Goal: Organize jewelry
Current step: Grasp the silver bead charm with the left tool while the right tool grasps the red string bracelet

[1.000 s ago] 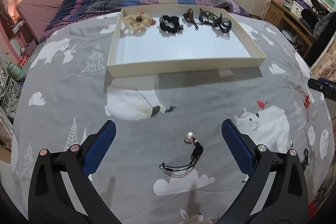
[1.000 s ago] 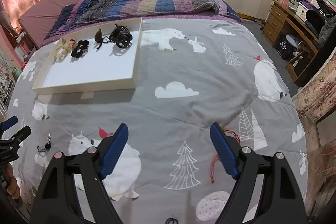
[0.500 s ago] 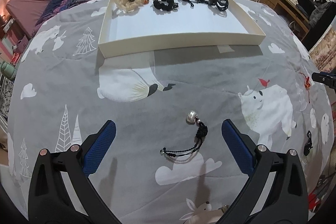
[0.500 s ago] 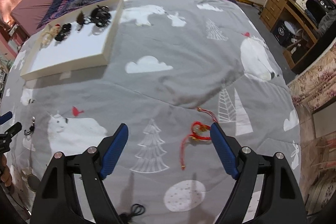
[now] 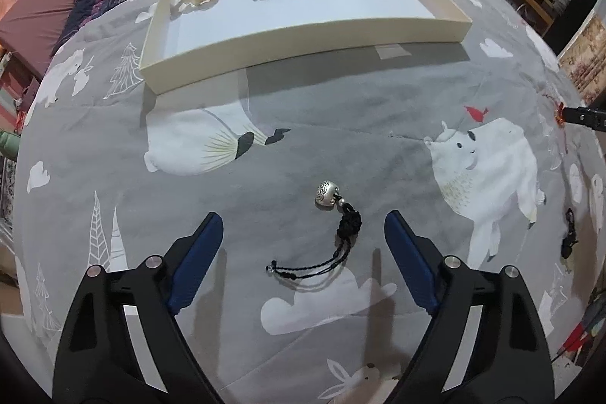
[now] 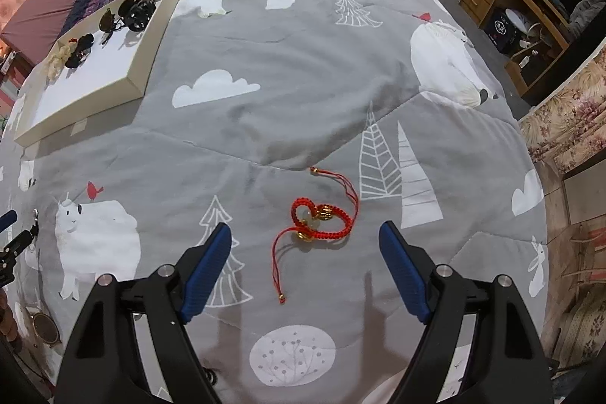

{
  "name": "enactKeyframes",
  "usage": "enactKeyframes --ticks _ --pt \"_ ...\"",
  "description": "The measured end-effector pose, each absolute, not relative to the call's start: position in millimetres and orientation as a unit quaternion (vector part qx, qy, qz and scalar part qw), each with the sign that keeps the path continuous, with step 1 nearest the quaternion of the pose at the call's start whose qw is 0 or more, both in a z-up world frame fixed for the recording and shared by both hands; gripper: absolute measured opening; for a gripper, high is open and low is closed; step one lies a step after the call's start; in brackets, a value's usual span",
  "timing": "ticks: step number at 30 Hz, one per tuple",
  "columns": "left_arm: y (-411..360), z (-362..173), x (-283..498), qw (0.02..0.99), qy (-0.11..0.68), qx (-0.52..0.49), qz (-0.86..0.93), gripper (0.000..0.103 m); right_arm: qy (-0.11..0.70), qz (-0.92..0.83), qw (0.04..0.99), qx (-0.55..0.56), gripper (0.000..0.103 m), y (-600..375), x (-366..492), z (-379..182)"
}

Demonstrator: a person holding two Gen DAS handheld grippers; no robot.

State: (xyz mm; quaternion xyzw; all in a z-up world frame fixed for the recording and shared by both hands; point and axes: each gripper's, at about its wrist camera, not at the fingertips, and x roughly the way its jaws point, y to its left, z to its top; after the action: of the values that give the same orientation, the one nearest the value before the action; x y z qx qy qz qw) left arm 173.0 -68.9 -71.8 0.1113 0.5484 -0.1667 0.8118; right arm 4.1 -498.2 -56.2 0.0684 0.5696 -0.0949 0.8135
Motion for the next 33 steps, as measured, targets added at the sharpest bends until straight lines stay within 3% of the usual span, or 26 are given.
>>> enactKeyframes --ticks 2,18,29,33 --pt "-73 -75 174 0.806 0.556 0.116 -0.168 0.077 0.571 -0.095 0.813 0.067 0.081 -499 5 -58" --pt "-92 -83 187 0.792 0.574 0.125 -0.163 0.056 0.578 -0.093 0.807 0.077 0.081 -505 12 -71" --pt "-92 -80 184 0.785 0.584 0.114 -0.174 0.019 0.570 -0.085 0.814 0.074 0.080 -500 15 -71" --pt "-94 -80 183 0.783 0.586 0.119 -0.173 0.017 0.571 -0.083 0.813 0.075 0.080 -499 15 -72"
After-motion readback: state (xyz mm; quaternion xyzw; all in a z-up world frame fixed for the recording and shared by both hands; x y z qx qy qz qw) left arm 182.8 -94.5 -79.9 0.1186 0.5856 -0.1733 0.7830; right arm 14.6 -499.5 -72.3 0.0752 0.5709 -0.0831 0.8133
